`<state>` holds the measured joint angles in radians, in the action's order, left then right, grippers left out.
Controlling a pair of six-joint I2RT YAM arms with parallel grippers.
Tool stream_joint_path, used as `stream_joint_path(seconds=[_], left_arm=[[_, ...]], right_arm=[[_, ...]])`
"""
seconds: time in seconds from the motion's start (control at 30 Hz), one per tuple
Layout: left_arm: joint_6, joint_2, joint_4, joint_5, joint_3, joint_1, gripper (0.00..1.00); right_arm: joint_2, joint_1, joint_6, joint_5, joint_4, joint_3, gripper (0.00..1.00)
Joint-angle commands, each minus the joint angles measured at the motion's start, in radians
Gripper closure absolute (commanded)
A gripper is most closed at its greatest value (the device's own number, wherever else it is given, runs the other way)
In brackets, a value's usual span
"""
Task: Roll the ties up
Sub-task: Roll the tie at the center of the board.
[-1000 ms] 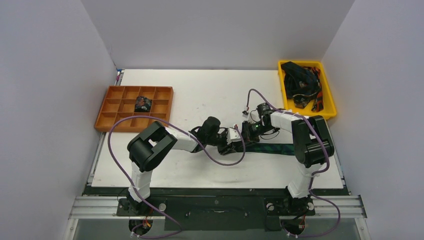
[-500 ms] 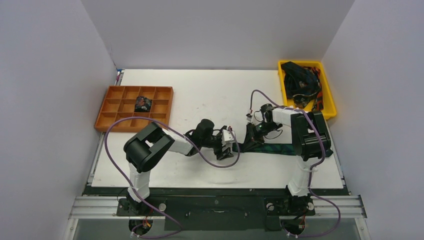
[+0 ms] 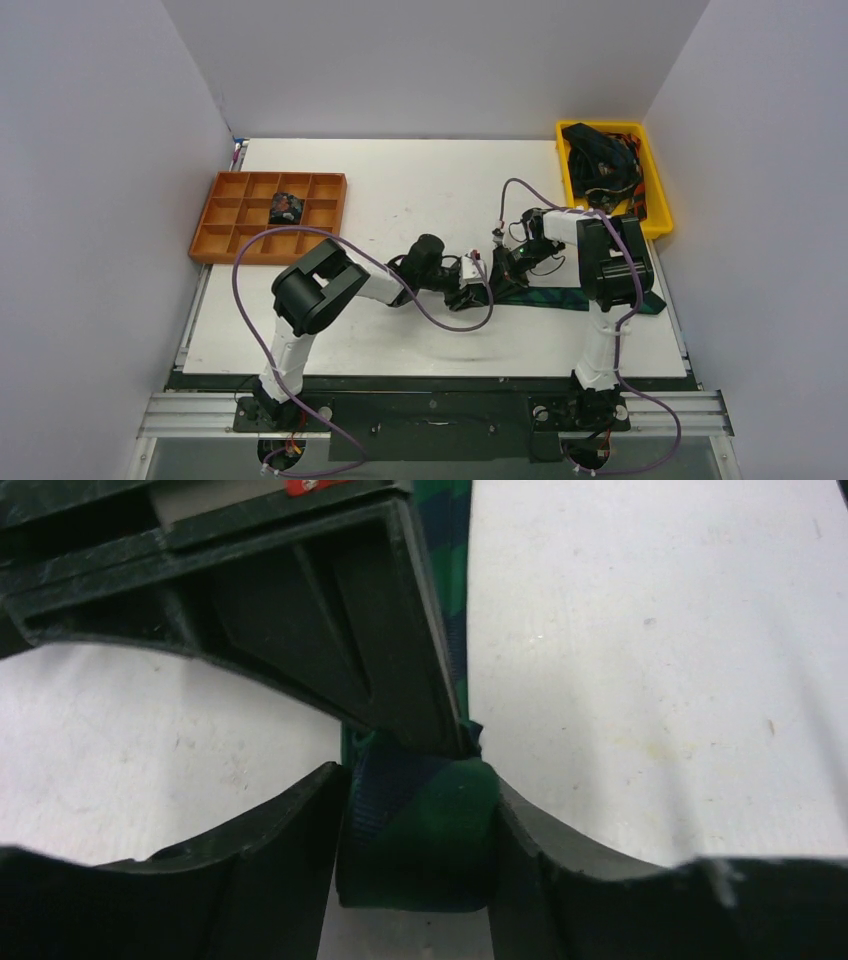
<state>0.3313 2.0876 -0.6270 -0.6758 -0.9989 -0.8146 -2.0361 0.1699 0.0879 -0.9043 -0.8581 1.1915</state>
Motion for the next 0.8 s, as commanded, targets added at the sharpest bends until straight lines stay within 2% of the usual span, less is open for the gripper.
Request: stream_joint_path(seconds=[0.0,0.07,0.1,0.17,0.3,0.53,0.67,0.77], left_arm=[[0.048,0.043,0.173,0.032,-0.045,-0.01,0.65],[0.026,0.029,0.217,0.042,-0.039,-0.001,0.74],[0.012,0.013,0.253,0.048,-0.021,0.007,0.77],[-0.006,-0.012,0.306,0.063,0.0,0.015,0.8],[-0.06,-0.032,0.397,0.099,0.002,0.024,0.81],[-0.088,-0.021,0.469,0.125,-0.035,0.025,0.8],[-0.079,-0.021,0.477,0.13,-0.04,0.024,0.8],[-0.081,-0.021,0.481,0.139,-0.045,0.024,0.79]], right_arm=[[-0.021,0.009,-0.08,0.18,0.08,-0.028,1.0],[0.048,0.006,-0.061,0.14,0.128,-0.043,1.0],[0.076,0.005,-0.03,0.125,0.149,-0.059,0.96],[0.154,-0.003,0.01,0.112,0.201,-0.078,0.79],[0.233,-0.008,0.047,0.062,0.222,-0.079,0.59],[0.241,0.044,0.1,-0.008,0.244,-0.072,0.55],[0.21,0.066,0.084,0.034,0.229,-0.063,0.55],[0.168,0.075,0.035,0.063,0.177,-0.048,0.59]])
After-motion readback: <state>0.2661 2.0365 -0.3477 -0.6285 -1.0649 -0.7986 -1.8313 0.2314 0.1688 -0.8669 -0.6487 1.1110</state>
